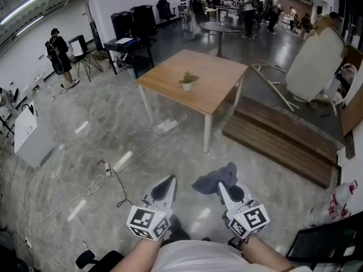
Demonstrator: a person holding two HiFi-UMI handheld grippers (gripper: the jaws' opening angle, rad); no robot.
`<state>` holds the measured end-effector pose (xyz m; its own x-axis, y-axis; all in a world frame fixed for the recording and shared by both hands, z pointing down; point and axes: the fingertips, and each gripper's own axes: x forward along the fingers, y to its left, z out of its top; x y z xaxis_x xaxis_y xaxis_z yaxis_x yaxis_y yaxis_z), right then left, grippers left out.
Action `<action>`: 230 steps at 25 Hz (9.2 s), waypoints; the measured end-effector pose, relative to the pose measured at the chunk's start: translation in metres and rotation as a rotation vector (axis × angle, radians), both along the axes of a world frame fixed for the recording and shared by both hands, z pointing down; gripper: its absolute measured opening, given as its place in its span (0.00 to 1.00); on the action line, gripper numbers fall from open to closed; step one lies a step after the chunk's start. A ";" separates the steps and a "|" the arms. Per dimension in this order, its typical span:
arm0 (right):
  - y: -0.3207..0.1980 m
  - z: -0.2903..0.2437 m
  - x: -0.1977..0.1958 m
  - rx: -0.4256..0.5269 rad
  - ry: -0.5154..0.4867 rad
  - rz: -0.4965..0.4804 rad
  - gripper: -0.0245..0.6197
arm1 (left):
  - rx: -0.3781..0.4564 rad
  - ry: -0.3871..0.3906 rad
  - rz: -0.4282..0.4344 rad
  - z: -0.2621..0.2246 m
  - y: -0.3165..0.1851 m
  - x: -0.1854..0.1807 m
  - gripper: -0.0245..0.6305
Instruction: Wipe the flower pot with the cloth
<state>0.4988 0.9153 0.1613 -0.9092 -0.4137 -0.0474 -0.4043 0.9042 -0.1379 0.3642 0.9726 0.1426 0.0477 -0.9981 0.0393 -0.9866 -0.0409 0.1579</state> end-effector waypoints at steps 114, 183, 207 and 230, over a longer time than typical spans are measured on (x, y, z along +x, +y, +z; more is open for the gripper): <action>-0.934 0.243 -0.460 -0.497 0.126 0.533 0.09 | -0.988 -0.119 0.507 0.407 -1.033 -0.562 0.10; -0.926 0.402 -0.603 -0.435 0.389 0.103 0.09 | -1.051 0.322 0.354 0.469 -0.992 -0.596 0.09; -0.957 0.351 -0.628 -0.512 0.198 0.115 0.09 | -0.911 -0.116 0.486 0.446 -0.991 -0.569 0.09; -0.934 0.407 -0.586 -0.534 0.391 0.172 0.09 | -0.961 0.204 0.358 0.455 -0.984 -0.573 0.09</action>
<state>-0.0876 -0.0187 0.5678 -0.7373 -0.4287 0.5221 -0.6467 0.6715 -0.3618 -0.2085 -0.0110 0.5975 0.4295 -0.4765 0.7671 -0.8925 -0.0949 0.4409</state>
